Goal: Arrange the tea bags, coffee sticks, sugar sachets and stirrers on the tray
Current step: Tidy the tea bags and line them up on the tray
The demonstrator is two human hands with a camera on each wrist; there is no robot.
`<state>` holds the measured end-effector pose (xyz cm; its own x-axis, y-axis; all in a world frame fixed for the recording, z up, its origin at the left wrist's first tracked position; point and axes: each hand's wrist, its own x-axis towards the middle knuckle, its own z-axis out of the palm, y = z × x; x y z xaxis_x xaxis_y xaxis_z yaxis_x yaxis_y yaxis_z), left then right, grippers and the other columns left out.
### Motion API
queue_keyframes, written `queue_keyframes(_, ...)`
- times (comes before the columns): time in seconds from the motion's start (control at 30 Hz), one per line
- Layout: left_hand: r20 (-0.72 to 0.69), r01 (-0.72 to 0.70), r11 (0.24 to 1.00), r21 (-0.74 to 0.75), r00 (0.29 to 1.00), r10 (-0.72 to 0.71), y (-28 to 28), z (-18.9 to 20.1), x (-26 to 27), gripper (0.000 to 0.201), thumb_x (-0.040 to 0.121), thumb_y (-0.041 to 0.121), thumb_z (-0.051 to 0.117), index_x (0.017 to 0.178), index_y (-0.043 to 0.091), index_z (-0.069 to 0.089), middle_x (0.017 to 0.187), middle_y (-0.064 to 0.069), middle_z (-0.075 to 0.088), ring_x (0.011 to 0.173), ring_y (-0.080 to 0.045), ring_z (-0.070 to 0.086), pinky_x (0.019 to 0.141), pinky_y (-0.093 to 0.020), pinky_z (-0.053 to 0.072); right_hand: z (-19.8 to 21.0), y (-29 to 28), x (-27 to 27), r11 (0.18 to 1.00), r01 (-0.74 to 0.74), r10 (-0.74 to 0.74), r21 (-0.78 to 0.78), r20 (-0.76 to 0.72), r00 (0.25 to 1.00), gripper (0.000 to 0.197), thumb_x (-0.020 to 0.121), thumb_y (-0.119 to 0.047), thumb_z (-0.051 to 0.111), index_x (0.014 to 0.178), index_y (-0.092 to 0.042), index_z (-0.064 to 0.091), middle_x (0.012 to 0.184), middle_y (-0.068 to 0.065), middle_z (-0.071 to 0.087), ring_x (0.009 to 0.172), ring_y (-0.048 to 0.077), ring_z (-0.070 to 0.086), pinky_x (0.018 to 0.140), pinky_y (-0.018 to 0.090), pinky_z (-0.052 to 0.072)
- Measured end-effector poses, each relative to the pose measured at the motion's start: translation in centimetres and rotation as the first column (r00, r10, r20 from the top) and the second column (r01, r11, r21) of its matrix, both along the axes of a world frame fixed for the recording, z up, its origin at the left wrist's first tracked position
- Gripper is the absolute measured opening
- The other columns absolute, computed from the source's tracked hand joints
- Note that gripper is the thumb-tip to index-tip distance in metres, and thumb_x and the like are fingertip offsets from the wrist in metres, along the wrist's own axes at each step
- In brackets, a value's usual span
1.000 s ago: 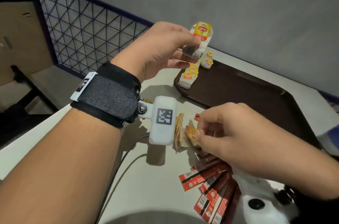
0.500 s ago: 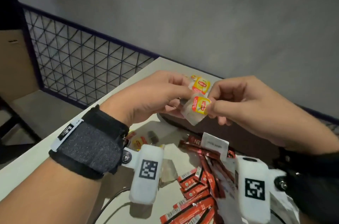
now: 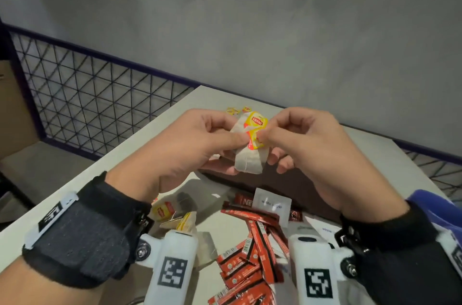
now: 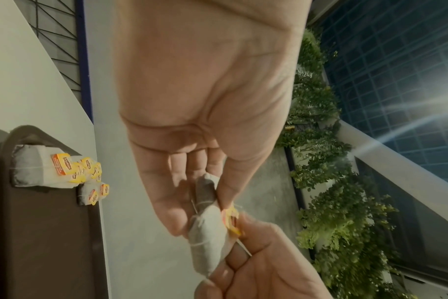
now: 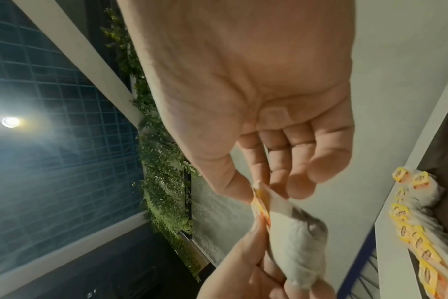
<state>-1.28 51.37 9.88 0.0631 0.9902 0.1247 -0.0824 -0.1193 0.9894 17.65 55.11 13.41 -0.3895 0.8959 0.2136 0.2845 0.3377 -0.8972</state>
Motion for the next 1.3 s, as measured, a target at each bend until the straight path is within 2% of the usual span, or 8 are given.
queue_keyframes(0.1, 0.047, -0.050, 0.999, -0.003, 0.998, 0.050, 0.04, 0.02, 0.44, 0.013, 0.091, 0.013, 0.071, 0.100, 0.004, 0.075, 0.091, -0.016, 0.077, 0.076, -0.019, 0.071, 0.059, -0.026, 0.058, -0.07, -0.19, 0.08, 0.999, 0.004, -0.001, 0.040, -0.085, 0.996, 0.011, 0.085, -0.008, 0.080, 0.089, -0.010, 0.070, 0.072, 0.008, 0.073, 0.061, 0.018, 0.067, 0.058, 0.034, 0.054)
queue_keyframes(0.2, 0.110, -0.091, 0.995, -0.040, 0.989, 0.094, -0.04, 0.13, 0.59, 0.013, 0.094, 0.021, 0.069, 0.093, 0.012, 0.079, 0.097, -0.015, 0.078, 0.082, -0.021, 0.072, 0.057, -0.025, 0.058, -0.16, -0.18, 0.06, 0.992, 0.053, -0.038, 0.118, -0.124, 0.991, 0.013, 0.087, -0.007, 0.079, 0.095, -0.012, 0.070, 0.076, 0.012, 0.074, 0.062, 0.021, 0.068, 0.061, 0.032, 0.058)
queue_keyframes(0.33, 0.122, -0.129, 0.989, -0.067, 0.983, 0.136, -0.08, 0.32, 0.42, 0.016, 0.097, 0.023, 0.066, 0.093, 0.014, 0.079, 0.100, -0.011, 0.079, 0.088, -0.021, 0.074, 0.056, -0.026, 0.058, -0.01, -0.40, 0.02, 0.976, 0.045, -0.033, 0.213, -0.059, 0.998, 0.010, 0.089, -0.011, 0.077, 0.096, -0.018, 0.073, 0.078, 0.006, 0.074, 0.069, 0.018, 0.073, 0.064, 0.031, 0.062)
queue_keyframes(0.6, 0.104, -0.123, 0.991, -0.052, 0.986, 0.128, -0.20, 0.51, 0.48, 0.020, 0.097, 0.029, 0.064, 0.099, 0.014, 0.078, 0.102, -0.011, 0.078, 0.093, -0.026, 0.073, 0.060, -0.028, 0.059, 0.10, -0.46, 0.03, 0.968, 0.004, -0.003, 0.250, -0.005, 1.000, 0.012, 0.092, -0.009, 0.073, 0.097, -0.019, 0.076, 0.078, 0.001, 0.076, 0.070, 0.018, 0.074, 0.063, 0.037, 0.064)
queue_keyframes(0.73, 0.074, -0.107, 0.994, 0.019, 0.992, 0.105, -0.38, 0.71, 0.62, 0.022, 0.095, 0.030, 0.067, 0.099, 0.012, 0.077, 0.101, -0.011, 0.079, 0.090, -0.022, 0.075, 0.066, -0.030, 0.059, -0.07, -0.56, 0.12, 0.952, 0.030, -0.038, 0.306, 0.020, 0.999, 0.014, 0.092, -0.014, 0.073, 0.103, -0.022, 0.076, 0.080, -0.001, 0.075, 0.068, 0.015, 0.074, 0.061, 0.035, 0.063)
queue_keyframes(0.8, 0.064, -0.124, 0.991, 0.051, 0.991, 0.121, -0.41, 0.73, 0.62, 0.018, 0.093, 0.027, 0.069, 0.097, 0.012, 0.077, 0.097, -0.009, 0.079, 0.084, -0.019, 0.074, 0.065, -0.027, 0.057, -0.03, -0.70, 0.12, 0.945, 0.043, -0.057, 0.325, 0.033, 0.998, 0.016, 0.093, -0.018, 0.072, 0.107, -0.024, 0.074, 0.079, -0.004, 0.075, 0.068, 0.013, 0.074, 0.060, 0.032, 0.063)
queue_keyframes(1.0, 0.028, -0.105, 0.993, 0.056, 0.994, 0.104, -0.43, 0.60, 0.33, 0.017, 0.093, 0.026, 0.070, 0.093, 0.012, 0.079, 0.091, -0.008, 0.078, 0.079, -0.017, 0.072, 0.066, -0.029, 0.058, 0.19, -0.87, 0.05, 0.942, 0.041, -0.038, 0.334, -0.015, 0.999, 0.004, 0.091, -0.016, 0.074, 0.093, -0.020, 0.075, 0.078, -0.006, 0.076, 0.070, 0.013, 0.074, 0.062, 0.031, 0.063)
queue_keyframes(1.3, 0.023, -0.090, 0.995, 0.032, 0.996, 0.089, -0.30, 0.45, 0.06, 0.019, 0.093, 0.021, 0.070, 0.097, 0.004, 0.076, 0.097, -0.014, 0.077, 0.085, -0.023, 0.073, 0.063, -0.028, 0.058, 0.31, -1.01, 0.05, 0.955, -0.020, 0.027, 0.296, -0.017, 1.000, 0.004, 0.090, -0.014, 0.074, 0.091, -0.017, 0.075, 0.084, -0.007, 0.076, 0.075, 0.009, 0.073, 0.065, 0.022, 0.060)
